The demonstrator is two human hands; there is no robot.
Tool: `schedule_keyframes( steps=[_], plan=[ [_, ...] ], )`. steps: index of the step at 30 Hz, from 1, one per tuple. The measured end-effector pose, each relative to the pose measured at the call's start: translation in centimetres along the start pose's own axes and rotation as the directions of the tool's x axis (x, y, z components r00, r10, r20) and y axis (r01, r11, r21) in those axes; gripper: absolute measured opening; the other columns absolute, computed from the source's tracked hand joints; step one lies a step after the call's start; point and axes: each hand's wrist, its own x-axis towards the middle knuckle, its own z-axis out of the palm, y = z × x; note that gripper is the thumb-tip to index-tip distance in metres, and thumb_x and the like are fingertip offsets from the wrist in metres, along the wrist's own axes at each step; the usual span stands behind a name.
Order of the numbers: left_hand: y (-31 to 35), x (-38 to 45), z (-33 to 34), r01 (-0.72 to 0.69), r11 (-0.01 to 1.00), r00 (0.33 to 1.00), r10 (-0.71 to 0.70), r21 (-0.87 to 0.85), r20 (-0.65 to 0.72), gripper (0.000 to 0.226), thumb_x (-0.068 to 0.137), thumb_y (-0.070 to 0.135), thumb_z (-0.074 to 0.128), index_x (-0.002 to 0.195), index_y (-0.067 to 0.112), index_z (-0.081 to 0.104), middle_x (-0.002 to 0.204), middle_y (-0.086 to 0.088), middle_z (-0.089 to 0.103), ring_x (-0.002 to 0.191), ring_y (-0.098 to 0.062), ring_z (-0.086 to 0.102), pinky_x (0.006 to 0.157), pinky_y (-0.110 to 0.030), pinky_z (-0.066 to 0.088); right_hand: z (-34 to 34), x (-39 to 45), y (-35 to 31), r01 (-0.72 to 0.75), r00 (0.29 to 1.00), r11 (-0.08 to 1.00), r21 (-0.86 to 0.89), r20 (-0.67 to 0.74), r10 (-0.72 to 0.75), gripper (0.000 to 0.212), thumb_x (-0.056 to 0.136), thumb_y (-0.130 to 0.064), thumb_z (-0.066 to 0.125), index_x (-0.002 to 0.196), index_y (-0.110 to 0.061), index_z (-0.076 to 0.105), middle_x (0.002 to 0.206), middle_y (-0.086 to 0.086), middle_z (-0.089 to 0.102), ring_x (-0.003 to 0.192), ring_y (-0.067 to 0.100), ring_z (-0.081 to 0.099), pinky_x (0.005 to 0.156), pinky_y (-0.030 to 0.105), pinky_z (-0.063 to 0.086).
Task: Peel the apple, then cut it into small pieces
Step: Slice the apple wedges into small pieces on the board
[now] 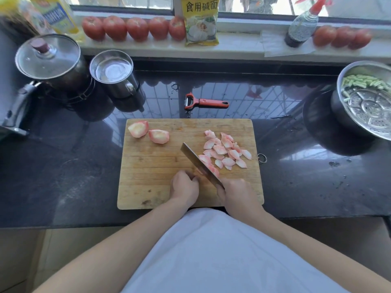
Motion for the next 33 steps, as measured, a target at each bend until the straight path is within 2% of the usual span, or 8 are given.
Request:
schedule_keyframes(
  steps=[3,8,13,17,21,26,33],
  plan=[
    [-0.4,0.1,0.1,-0.011,1.000,1.000,0.011,0.001,-0.001,0.011,0.097,0.025,0.067,0.097,0.014,0.066,0.105,-0.006,0.069,0.104,-0.028,0.063,0.082,-0.031,0.044,-0.6,-1.7,1.0,0.000,1.000,1.000,-0.010,0.031,0.000,0.030,0.098,-0.025,0.052,0.069,-0.018,0.048,0.068,0.009,0.062,0.064,0.035,0.057,0.056,0.043,0.046],
    [-0.2,0.1,0.3,-0.012,1.000,1.000,0.012,0.020,-0.002,0.014,0.098,0.027,0.064,0.097,0.013,0.062,0.099,-0.002,0.062,0.100,-0.027,0.060,0.079,-0.031,0.039,-0.8,-3.1,1.7,0.076,0.997,0.994,-0.074,0.008,-0.076,0.018,0.095,-0.021,0.059,0.083,-0.010,0.065,0.067,0.008,0.065,0.060,0.037,0.059,0.053,0.038,0.046],
    [0.0,0.1,0.2,-0.016,0.999,1.000,0.016,0.040,-0.005,0.012,0.098,0.027,0.064,0.095,0.018,0.056,0.099,0.000,0.057,0.094,-0.023,0.052,0.079,-0.030,0.038,-1.0,-3.1,1.5,0.049,0.997,0.993,-0.105,0.062,-0.042,0.022,0.099,-0.026,0.051,0.085,-0.012,0.062,0.075,0.009,0.067,0.069,0.037,0.062,0.060,0.039,0.049],
    [0.1,0.2,0.2,-0.008,0.999,1.000,0.008,0.031,0.003,0.012,0.097,0.027,0.065,0.093,0.019,0.056,0.098,0.000,0.059,0.096,-0.025,0.056,0.079,-0.031,0.041,-1.5,-3.4,1.6,0.056,0.996,0.995,-0.087,0.068,-0.050,0.019,0.097,-0.021,0.055,0.085,-0.010,0.064,0.075,0.011,0.067,0.069,0.038,0.061,0.056,0.035,0.039],
    [0.0,0.3,0.2,-0.013,1.000,1.000,0.014,0.028,-0.002,0.009,0.096,0.025,0.065,0.093,0.019,0.059,0.098,0.001,0.060,0.098,-0.024,0.057,0.080,-0.030,0.040,-2.3,-3.6,1.7,-0.009,0.984,0.990,-0.142,0.174,0.034,0.021,0.101,-0.027,0.046,0.100,-0.015,0.064,0.087,0.011,0.070,0.081,0.036,0.063,0.069,0.040,0.052],
    [-0.3,0.5,0.2,-0.003,1.000,1.000,0.003,0.008,-0.001,0.008,0.097,0.022,0.066,0.091,0.021,0.060,0.098,0.003,0.061,0.099,-0.022,0.057,0.080,-0.030,0.040,-3.2,-4.3,1.5,-0.069,0.969,0.983,-0.169,0.221,0.106,0.027,0.103,-0.034,0.044,0.112,-0.019,0.064,0.100,0.012,0.069,0.092,0.035,0.064,0.074,0.036,0.052],
    [-0.4,0.7,0.4,0.009,1.000,1.000,-0.009,-0.006,-0.007,0.005,0.097,0.023,0.066,0.095,0.018,0.064,0.098,0.004,0.061,0.098,-0.021,0.058,0.078,-0.029,0.039,-3.4,-4.4,1.2,-0.074,0.966,0.975,-0.210,0.228,0.122,0.027,0.103,-0.033,0.043,0.110,-0.017,0.064,0.099,0.010,0.069,0.091,0.033,0.064,0.073,0.034,0.051]
  ],
)
